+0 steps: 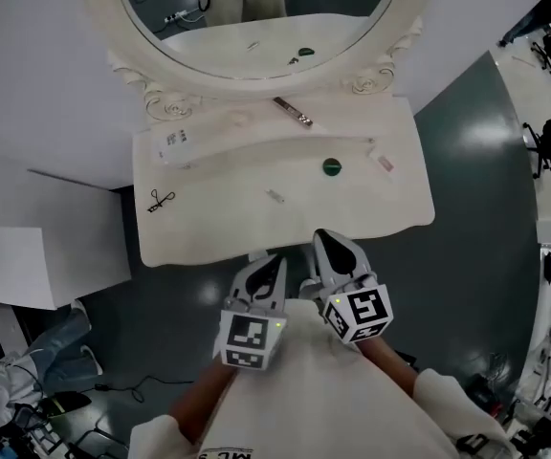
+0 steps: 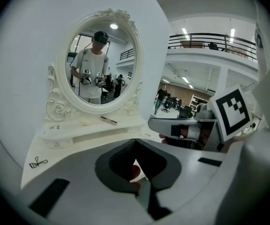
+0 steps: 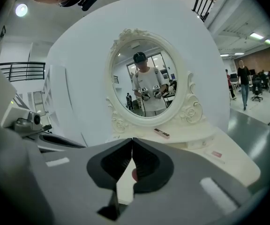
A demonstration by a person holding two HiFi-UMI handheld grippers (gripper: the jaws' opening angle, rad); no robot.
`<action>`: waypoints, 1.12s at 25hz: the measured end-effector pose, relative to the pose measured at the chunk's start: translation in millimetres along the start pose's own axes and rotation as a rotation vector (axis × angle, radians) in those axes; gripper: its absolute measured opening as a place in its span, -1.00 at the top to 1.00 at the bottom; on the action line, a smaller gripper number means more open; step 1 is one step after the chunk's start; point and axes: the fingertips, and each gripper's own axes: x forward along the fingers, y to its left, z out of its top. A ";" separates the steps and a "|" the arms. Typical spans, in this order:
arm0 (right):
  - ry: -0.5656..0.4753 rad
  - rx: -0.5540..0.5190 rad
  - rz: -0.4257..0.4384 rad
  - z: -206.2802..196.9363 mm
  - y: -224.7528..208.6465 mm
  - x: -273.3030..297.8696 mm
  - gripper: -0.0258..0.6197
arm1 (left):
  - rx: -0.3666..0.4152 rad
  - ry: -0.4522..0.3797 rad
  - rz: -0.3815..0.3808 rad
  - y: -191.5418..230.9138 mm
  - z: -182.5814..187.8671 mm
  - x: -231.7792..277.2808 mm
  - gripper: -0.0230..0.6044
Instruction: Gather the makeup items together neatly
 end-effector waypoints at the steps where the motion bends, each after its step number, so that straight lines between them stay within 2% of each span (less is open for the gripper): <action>1: 0.006 -0.005 -0.002 0.8 0.7 6.1 0.94 | 0.012 0.002 -0.008 7.2 2.2 2.6 0.94; 6: 0.048 -0.045 0.013 -3.3 9.1 29.4 0.94 | 0.016 0.010 -0.018 38.3 8.3 15.5 0.94; 11: 0.097 -0.073 0.026 -6.6 16.0 49.6 0.91 | 0.002 0.031 -0.047 52.1 6.0 22.2 0.94; 17: 0.098 -0.068 0.003 -9.1 13.6 82.0 0.86 | 0.011 0.059 -0.044 84.2 -1.6 32.2 0.94; 23: 0.140 -0.055 -0.001 -22.0 7.9 106.4 0.83 | -0.015 0.078 -0.059 96.3 -4.2 40.4 0.94; 28: 0.163 -0.092 -0.018 -27.7 1.7 122.3 0.83 | -0.044 0.074 -0.075 106.3 -4.2 50.4 0.94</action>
